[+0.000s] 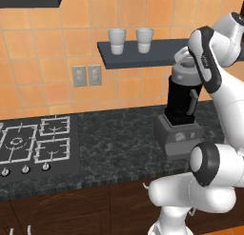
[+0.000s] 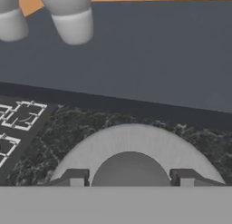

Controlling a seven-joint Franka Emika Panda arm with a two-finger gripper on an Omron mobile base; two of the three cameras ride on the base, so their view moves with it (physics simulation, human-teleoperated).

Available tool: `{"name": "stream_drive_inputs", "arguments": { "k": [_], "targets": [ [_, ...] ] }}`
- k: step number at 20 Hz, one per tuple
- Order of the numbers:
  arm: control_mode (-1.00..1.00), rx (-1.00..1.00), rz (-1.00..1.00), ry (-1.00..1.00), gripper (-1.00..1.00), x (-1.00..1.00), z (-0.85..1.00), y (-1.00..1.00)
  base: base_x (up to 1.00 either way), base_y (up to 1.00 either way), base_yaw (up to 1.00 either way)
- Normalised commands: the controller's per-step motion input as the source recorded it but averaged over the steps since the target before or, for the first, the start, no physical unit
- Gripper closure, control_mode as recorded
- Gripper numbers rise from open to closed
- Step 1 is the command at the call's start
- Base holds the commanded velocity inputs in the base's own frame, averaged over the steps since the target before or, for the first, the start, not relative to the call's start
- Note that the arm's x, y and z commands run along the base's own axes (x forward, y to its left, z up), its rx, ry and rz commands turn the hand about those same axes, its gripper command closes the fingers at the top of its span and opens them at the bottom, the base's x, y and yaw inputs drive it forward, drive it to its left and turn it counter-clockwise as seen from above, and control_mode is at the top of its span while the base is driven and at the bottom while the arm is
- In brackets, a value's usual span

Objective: Close the lid blender by securely placing the lid on top.

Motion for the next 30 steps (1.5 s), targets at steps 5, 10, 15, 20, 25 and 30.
{"name": "stream_drive_inputs", "arguments": {
  "k": [5,10,15,20,25,30],
  "targets": [
    [-1.0,0.0,0.0,0.0,1.0,0.04,0.0,0.0,0.0,0.0,0.0],
    [-1.0,0.0,-0.03,0.01,-1.0,0.0,-0.02,0.0,0.0,0.0,0.0],
    [-1.0,0.0,-0.06,0.01,-1.0,-0.01,0.2,-0.04,0.0,0.0,0.0],
    [-1.0,0.0,-0.1,0.02,-1.0,-0.07,0.7,-0.01,0.0,0.0,0.0],
    [-1.0,-0.01,-0.13,0.01,-1.0,-0.75,0.46,0.06,0.0,0.0,0.0],
    [-1.0,-0.13,-0.15,0.0,-1.0,-1.0,-0.41,0.77,0.0,0.0,0.0]
  ]
}}
